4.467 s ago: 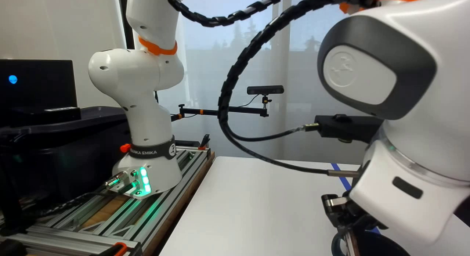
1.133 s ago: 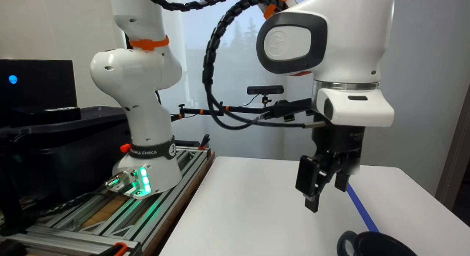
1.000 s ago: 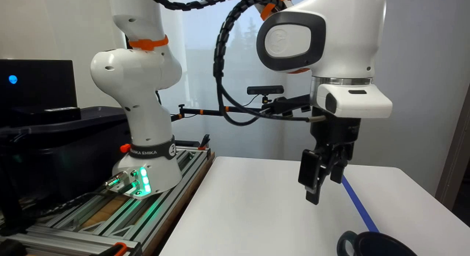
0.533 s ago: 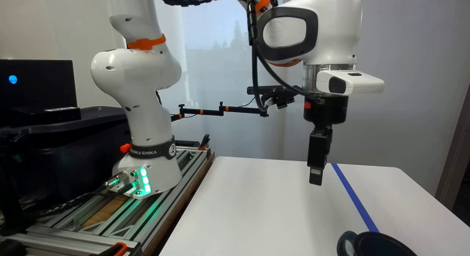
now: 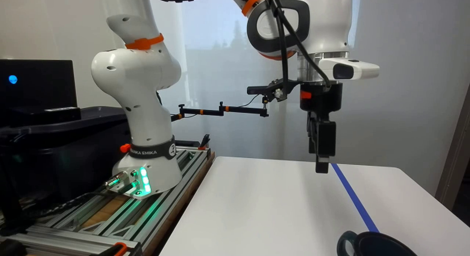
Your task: Take the red marker out of the green mug.
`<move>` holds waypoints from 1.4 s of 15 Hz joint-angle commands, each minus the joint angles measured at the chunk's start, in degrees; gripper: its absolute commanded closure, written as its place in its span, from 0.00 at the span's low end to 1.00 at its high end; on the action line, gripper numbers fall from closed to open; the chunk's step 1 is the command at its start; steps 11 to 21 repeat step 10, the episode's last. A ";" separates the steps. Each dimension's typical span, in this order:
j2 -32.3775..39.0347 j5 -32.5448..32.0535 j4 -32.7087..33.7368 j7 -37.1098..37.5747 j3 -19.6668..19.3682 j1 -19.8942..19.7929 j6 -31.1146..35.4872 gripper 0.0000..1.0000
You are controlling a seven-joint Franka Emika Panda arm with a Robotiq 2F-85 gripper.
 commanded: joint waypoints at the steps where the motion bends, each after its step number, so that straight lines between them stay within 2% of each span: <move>1: -0.05 0.00 0.00 -0.15 -0.03 0.06 -0.12 0.00; 21: -0.10 -0.01 -0.25 -0.65 -0.06 0.07 -0.12 0.00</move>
